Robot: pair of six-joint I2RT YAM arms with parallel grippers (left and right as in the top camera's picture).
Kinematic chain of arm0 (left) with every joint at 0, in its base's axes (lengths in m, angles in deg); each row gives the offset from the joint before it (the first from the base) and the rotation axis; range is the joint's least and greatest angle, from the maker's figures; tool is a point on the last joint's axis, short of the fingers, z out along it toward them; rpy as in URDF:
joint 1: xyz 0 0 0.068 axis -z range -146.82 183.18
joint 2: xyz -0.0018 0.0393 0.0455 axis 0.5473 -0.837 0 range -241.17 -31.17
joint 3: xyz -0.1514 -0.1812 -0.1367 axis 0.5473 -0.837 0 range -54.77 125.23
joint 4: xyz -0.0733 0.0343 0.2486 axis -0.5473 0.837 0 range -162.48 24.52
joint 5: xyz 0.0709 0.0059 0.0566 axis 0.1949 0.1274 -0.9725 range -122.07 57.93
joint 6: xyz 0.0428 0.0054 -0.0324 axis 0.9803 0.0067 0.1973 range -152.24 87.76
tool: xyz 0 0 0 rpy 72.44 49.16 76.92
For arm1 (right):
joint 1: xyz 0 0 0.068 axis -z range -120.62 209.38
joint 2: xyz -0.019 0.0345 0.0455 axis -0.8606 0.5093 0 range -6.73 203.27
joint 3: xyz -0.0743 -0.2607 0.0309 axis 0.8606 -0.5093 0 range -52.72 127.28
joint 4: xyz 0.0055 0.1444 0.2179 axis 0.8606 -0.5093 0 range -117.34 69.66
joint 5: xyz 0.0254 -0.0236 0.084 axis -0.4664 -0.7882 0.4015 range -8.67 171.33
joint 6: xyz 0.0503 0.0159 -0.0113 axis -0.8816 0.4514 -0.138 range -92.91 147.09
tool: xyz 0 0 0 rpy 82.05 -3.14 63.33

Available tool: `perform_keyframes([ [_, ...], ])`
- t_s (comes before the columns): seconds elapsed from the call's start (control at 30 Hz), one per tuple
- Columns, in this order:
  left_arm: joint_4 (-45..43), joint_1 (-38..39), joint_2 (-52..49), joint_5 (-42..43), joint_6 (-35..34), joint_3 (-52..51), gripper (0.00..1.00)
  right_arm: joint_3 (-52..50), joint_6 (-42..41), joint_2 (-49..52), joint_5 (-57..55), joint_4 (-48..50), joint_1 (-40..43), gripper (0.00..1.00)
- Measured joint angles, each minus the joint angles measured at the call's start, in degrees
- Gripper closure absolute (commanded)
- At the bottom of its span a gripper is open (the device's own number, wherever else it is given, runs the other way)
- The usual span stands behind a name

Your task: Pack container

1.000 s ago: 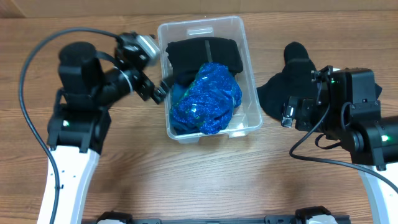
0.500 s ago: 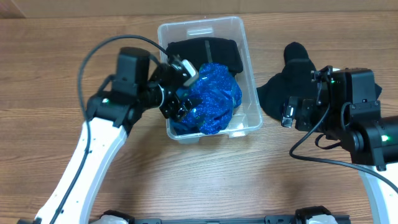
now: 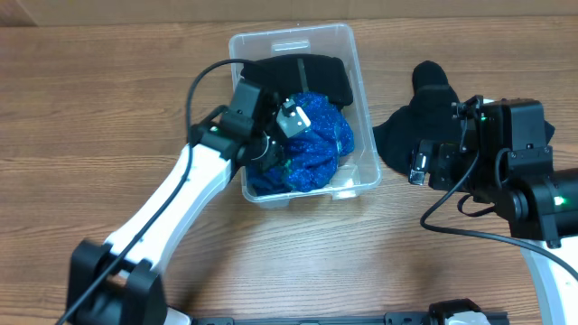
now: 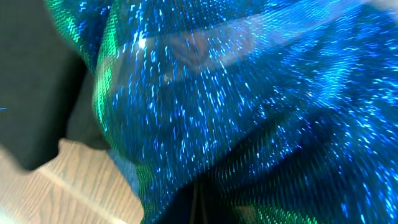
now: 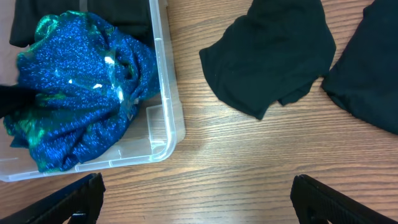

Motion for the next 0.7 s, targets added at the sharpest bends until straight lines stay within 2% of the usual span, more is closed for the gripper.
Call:
perform_keyframes([
  [0.1, -5.49, 0.02, -5.29, -3.58, 0.63, -0.2, 0.96, 0.0, -0.02, 0.0, 0.02, -0.04, 0.0, 0.0],
  [0.27, -11.76, -0.02, -6.19, -12.17, -0.48, -0.09, 0.96, 0.0, 0.0, 0.0, 0.02, 0.0, 0.0, 0.0],
  [0.4, -8.72, 0.09, -3.67, -13.99, -4.04, 0.63, 0.91, 0.0, -0.02, 0.0, 0.0, -0.04, 0.0, 0.0],
  [0.5, -4.83, 0.24, 4.0, -13.79, -8.39, 1.88, 0.9, 0.0, 0.0, 0.0, 0.0, -0.04, 0.0, 0.0],
  [0.6, 1.51, -1.14, 14.38, -13.14, -15.82, 3.13, 0.82, 0.0, 0.0, 0.0, 0.0, -0.02, 0.0, 0.0],
  [0.67, 6.12, -4.48, 20.28, -11.34, -19.23, 3.61, 0.64, 0.0, 0.0, 0.0, -0.04, 0.02, 0.0, 0.0],
  [0.7, 7.65, -5.92, 22.18, -10.64, -20.02, 3.61, 0.34, 0.0, 0.0, 0.0, 0.02, 0.02, 0.0, 0.0],
])
